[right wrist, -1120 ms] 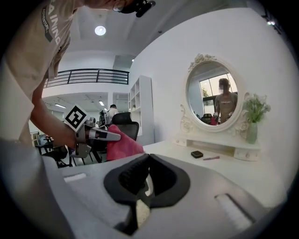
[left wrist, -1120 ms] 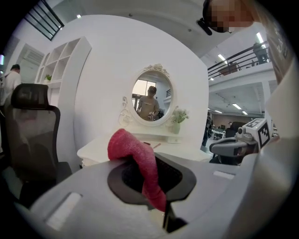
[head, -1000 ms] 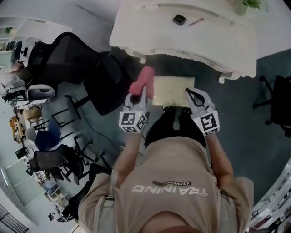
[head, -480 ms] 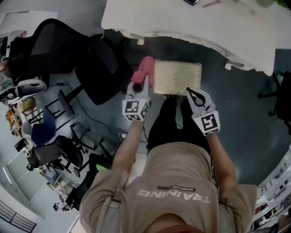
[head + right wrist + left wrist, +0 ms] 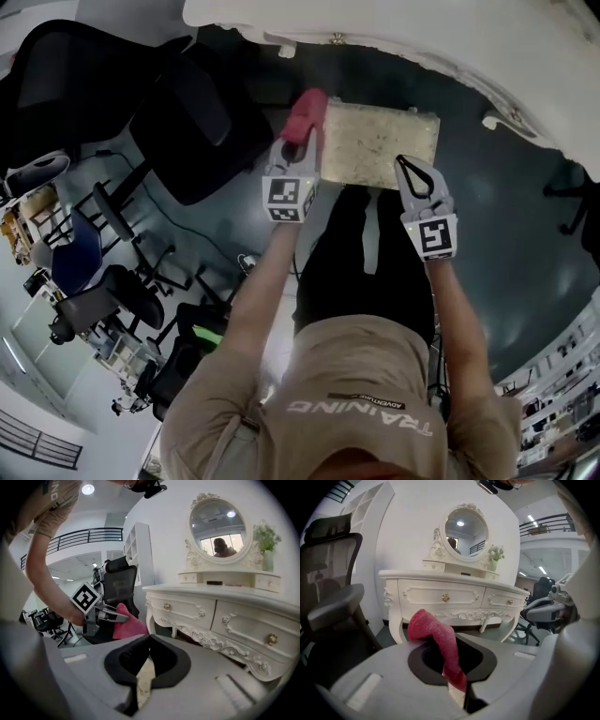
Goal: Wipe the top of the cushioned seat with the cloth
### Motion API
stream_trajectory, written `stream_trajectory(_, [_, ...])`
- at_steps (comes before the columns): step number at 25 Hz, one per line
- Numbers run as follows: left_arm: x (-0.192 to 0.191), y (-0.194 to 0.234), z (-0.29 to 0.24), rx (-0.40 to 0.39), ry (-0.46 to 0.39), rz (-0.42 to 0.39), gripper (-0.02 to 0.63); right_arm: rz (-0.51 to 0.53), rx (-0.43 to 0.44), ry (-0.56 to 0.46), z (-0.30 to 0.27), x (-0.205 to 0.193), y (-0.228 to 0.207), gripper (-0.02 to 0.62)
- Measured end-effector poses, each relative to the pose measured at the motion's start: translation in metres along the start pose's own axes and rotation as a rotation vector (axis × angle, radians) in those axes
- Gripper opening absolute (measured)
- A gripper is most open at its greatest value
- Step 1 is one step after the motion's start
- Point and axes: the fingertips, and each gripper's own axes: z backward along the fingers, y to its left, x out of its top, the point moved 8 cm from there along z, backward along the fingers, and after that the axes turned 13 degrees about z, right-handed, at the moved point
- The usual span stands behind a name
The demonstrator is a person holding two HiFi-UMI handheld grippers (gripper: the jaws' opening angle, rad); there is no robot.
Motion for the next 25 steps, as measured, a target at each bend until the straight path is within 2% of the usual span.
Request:
stream_trajectory(6, [-0.046,0.041,-0.048,-0.001,0.083,-0.075,0.031,-0.045,0.039,0.053,-0.052,-0.04,0.017,0.004])
stream_trajectory(11, [-0.084,0.065,-0.079,0.013,0.18,-0.089,0.032,-0.076,0.057,0.073,-0.076,-0.06,0.028,0.003])
stream_trajectory(19, [-0.125,0.099,-0.123,0.073,0.262,-0.011,0.032,-0.1,0.053,0.09,-0.092,-0.094,0.019,0.005])
stream_trajectory(25, [-0.14,0.084,-0.147,0.035,0.273,-0.01,0.032,-0.119,0.021,0.111,-0.089,-0.124,0.005,0.004])
